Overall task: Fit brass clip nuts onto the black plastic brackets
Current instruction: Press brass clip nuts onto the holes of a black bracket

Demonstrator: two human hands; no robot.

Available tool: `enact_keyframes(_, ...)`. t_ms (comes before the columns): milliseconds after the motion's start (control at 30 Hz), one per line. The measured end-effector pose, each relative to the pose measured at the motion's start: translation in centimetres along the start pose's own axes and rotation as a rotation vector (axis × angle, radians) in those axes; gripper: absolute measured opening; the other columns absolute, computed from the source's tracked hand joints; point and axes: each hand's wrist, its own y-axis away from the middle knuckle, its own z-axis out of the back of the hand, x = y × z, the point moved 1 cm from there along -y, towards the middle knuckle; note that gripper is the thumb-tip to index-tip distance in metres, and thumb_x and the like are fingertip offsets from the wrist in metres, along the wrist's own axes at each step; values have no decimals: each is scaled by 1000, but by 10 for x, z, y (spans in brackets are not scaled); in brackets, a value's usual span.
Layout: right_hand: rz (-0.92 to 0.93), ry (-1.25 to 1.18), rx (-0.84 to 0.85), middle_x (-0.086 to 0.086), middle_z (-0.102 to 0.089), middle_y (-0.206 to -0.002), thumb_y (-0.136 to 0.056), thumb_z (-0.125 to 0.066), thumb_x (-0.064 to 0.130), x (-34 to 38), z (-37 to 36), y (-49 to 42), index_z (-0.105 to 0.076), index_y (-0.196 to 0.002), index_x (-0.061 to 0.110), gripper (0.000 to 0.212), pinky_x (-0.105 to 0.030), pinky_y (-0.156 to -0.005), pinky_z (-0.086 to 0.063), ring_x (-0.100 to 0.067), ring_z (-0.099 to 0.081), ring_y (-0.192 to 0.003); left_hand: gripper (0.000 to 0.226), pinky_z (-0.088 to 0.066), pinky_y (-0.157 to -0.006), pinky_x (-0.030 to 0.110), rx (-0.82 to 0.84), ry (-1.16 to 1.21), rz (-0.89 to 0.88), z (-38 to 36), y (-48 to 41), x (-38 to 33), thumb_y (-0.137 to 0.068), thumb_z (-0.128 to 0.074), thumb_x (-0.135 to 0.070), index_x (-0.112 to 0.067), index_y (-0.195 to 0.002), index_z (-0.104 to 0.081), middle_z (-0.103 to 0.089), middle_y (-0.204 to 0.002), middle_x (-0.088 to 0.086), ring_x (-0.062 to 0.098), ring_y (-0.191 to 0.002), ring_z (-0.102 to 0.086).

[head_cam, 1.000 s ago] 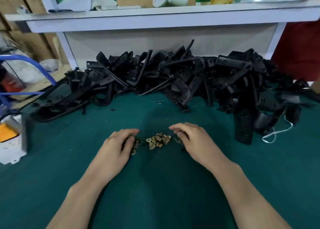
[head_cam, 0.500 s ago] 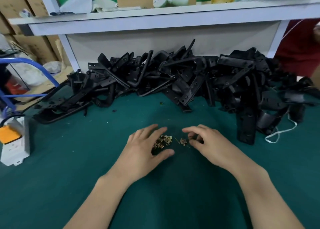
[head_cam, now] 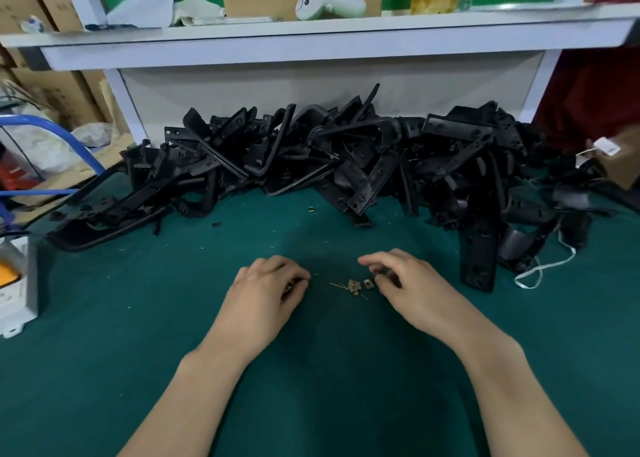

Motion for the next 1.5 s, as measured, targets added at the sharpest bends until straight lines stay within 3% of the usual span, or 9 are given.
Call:
enact_keyframes(133,-10,108,56,18,-47,-124,-101,-57,36,2,-4,-3,-56,-138,33,37,-18,-87,-32,-2,-42,-113,27,-37,-99,33,-87,-38,-28,0,-2,-10,-98,-57,-43,-28,-115,-71,-63,-117,-13,16,-111,-53)
enact_keyframes(267,-20,138,16,15,-47,-119,-102,-56,34,3,-6,-4,-63,-129,30,28,-17,-85,-31,-6,-45,-116,47,-31,-107,35,63,-87,-95,-18,-14,-38,-98,-40,-59,-34,-132,-62,-55,-132,-12,16,-126,-44)
enact_keyframes(533,-41,83,-73,23,-51,-99,-99,-62,26,1,-5,-6,-62,-109,30,12,-8,-72,-36,4,-48,-89,10,-34,-99,30,-14,160,-92,-13,-18,-38,-96,-62,-39,-30,-100,-62,-60,-98,-21,6,-102,-47)
enact_keyframes(700,-117,-267,-187,18,-65,-95,-96,-66,30,1,-3,-7,-62,-97,35,7,-5,-69,-43,5,-59,-85,11,-37,-89,27,-104,219,137,8,-9,-10,-95,-60,-44,-35,-98,-65,-55,-92,-26,5,-99,-43)
enact_keyframes(900,-261,-1019,-316,2,-72,-92,-94,-69,15,-1,5,-11,-68,-105,17,12,-22,-71,-51,-6,-65,-76,14,-32,-102,33,-65,16,85,11,-3,2,-100,-57,-28,-25,-105,-70,-63,-102,-15,16,-103,-49)
enact_keyframes(1100,-309,-1303,-350,0,-71,-86,-93,-68,7,-5,4,-13,-68,-107,13,15,-18,-66,-55,-8,-67,-73,26,-35,-101,40,-236,-9,147,18,-7,4,-101,-54,-21,-17,-124,-64,-65,-117,-2,26,-111,-54)
enact_keyframes(1267,-360,-1436,-403,2,-75,-80,-96,-64,4,-8,4,-16,-73,-108,11,17,-18,-66,-56,-6,-70,-71,31,-41,-105,41,-530,263,423,32,-9,17,-104,-43,-23,-19,-132,-55,-58,-126,-2,20,-119,-51)
enact_keyframes(1433,-419,-1634,-402,-3,-75,-80,-95,-64,2,-7,-2,-20,-74,-108,7,18,-20,-65,-57,-9,-71,-69,30,-40,-70,18,-637,617,717,37,-12,39,-104,-43,-24,-22,-130,-56,-63,-114,-2,2,-81,-56)
enact_keyframes(1500,-398,-1664,-385,-4,-75,-82,-94,-64,2,-5,-3,-22,-74,-108,6,18,-22,-66,-58,-10,-71,-71,29,-39,-69,17,-644,688,761,37,-14,43,-102,-44,-23,-22,-129,-57,-63,-113,-1,-1,-81,-56)
